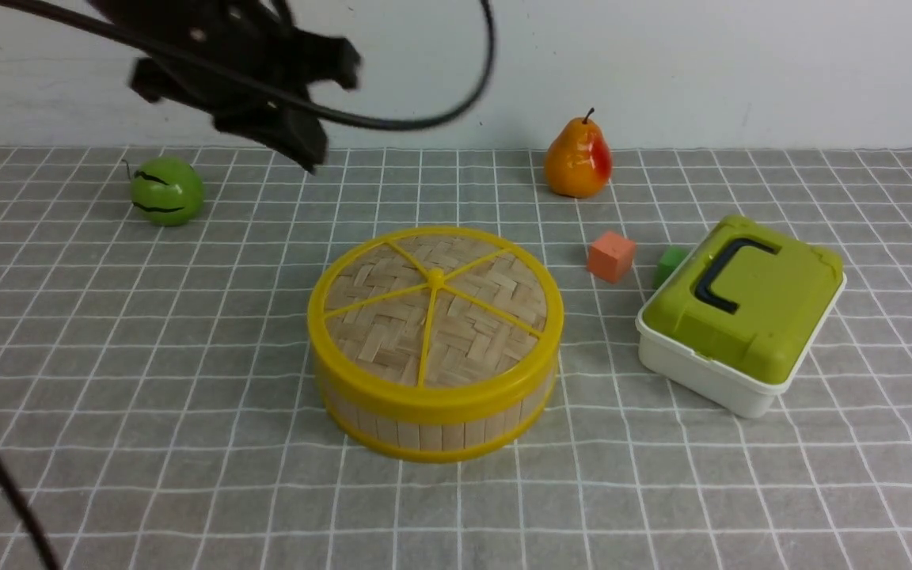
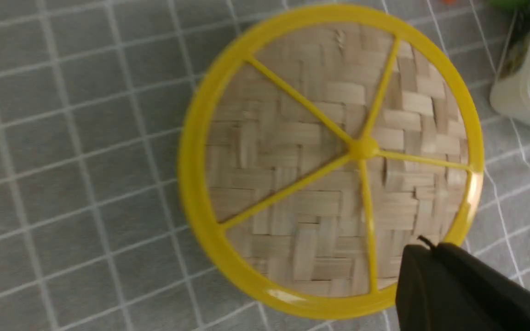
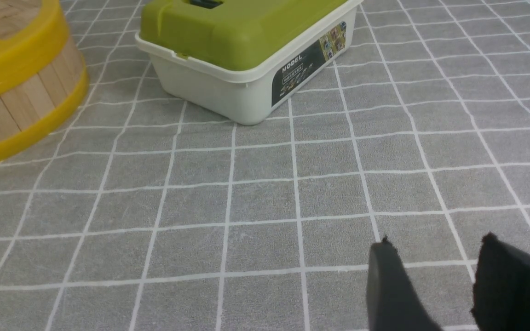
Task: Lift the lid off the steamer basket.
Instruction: Use the left arm to lift the lid of the steamer
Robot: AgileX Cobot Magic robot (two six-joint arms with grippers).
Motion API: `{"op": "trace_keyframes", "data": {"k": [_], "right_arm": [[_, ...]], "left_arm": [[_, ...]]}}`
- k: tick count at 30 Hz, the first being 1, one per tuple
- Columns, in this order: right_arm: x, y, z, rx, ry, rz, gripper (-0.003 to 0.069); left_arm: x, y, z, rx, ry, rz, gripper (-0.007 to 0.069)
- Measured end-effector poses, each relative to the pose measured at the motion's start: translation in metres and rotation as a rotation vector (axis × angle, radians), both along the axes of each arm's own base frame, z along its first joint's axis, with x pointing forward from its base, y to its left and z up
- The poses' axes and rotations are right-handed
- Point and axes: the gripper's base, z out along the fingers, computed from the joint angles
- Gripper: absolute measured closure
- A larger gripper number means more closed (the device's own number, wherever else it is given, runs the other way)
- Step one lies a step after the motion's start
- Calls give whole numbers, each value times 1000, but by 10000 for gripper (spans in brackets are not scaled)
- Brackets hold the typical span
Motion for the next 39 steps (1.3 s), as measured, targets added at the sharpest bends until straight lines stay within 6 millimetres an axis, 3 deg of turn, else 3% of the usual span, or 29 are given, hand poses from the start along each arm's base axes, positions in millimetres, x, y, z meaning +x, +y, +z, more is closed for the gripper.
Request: {"op": "trace_keyframes", "data": {"k": [1, 2, 5, 6, 9, 16, 20, 28, 32, 35, 39], "right_arm": [[0, 0, 0, 0, 0, 0, 417], [0, 0, 0, 0, 0, 0, 417], [0, 0, 0, 0, 0, 0, 417], [0, 0, 0, 0, 0, 0, 417], [0, 0, 0, 0, 0, 0, 417], [0, 0, 0, 0, 0, 0, 417], [0, 0, 0, 0, 0, 0, 417], [0, 0, 0, 0, 0, 0, 417], [0, 0, 0, 0, 0, 0, 417], [0, 0, 0, 0, 0, 0, 417], [0, 0, 0, 0, 0, 0, 417]], "left_arm": [[2, -12, -7, 14, 14, -26, 637], [3, -13, -9, 18, 17, -25, 637], [13, -54, -38, 108, 36, -76, 631], [15, -56, -41, 119, 35, -74, 627], [20, -79, -62, 228, 13, -104, 559], [32, -98, -93, 400, -68, -133, 320], [36, -99, -100, 406, -72, -125, 271], [39, -102, -112, 372, -33, -57, 307], [41, -103, -114, 361, -33, -29, 404], [41, -102, -113, 348, -28, 8, 518], [41, -102, -112, 343, -28, 27, 519]]}}
